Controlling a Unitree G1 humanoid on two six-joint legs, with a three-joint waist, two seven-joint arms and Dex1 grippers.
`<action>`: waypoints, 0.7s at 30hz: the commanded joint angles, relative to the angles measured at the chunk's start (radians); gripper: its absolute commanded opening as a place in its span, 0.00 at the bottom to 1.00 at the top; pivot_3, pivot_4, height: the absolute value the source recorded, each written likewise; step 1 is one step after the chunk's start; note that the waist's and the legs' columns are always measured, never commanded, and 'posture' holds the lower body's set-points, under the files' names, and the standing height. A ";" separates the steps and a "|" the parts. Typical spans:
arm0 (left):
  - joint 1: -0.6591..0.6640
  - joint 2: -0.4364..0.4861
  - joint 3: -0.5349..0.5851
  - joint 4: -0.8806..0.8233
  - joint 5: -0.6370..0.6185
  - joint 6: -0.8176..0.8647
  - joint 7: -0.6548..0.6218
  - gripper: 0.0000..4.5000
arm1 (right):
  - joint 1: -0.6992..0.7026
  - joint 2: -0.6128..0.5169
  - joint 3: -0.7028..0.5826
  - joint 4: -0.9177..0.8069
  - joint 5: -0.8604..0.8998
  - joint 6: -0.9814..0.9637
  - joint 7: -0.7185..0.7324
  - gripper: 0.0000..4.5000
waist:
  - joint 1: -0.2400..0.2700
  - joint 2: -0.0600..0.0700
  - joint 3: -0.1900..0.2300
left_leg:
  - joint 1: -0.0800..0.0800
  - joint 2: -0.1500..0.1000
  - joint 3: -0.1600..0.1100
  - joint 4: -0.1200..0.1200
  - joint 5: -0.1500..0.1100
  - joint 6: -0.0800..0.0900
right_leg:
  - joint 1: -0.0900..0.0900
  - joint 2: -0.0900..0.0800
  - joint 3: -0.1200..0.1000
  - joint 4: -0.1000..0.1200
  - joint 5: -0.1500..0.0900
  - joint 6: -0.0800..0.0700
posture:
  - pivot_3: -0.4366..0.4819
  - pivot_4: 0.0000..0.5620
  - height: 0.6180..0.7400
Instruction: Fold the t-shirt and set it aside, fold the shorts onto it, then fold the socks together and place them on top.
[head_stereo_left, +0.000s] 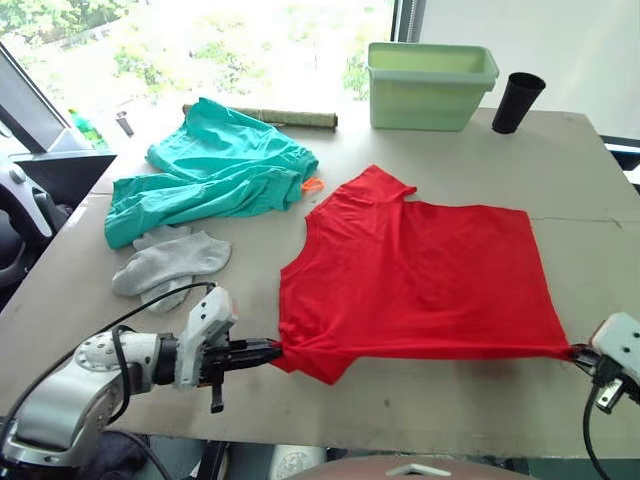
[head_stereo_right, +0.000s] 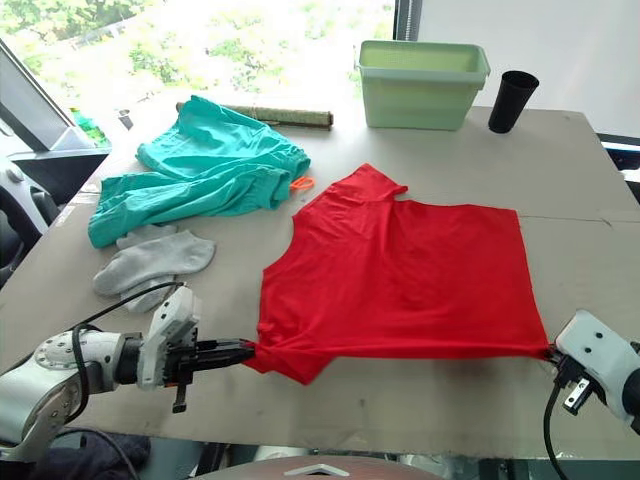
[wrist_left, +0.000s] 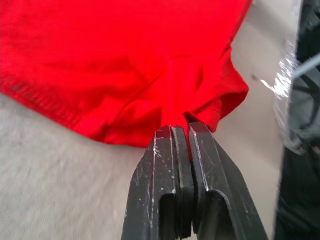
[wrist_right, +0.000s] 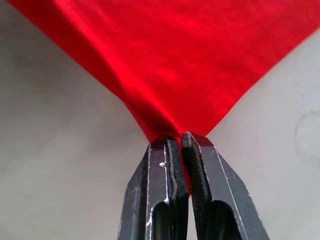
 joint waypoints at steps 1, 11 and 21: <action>-0.022 0.030 0.033 0.003 -0.019 -0.010 -0.049 0.00 | 0.022 0.003 -0.069 -0.028 0.017 0.006 0.022 0.02 | 0.002 0.000 0.000 | 0.000 0.000 0.000 0.000 -0.001 0.000 | 0.000 0.000 0.000 0.000 -0.001 0.000 | 0.48 0.27 1.00; -0.391 0.044 -0.137 0.178 -0.005 0.151 -0.013 0.00 | -0.151 -0.201 0.048 0.100 0.012 0.072 0.050 0.02 | 0.014 -0.001 0.000 | 0.000 0.000 0.002 0.003 -0.001 0.001 | 0.000 0.000 0.002 -0.002 0.000 0.000 | 0.48 0.27 1.00; -0.513 0.011 -0.304 0.309 0.153 0.103 0.003 0.00 | -0.427 -0.289 0.323 0.223 -0.016 0.091 -0.017 0.02 | 0.021 -0.002 0.001 | -0.002 -0.001 0.003 0.000 -0.002 0.002 | -0.003 0.004 0.004 -0.003 -0.001 0.000 | 0.48 0.27 1.00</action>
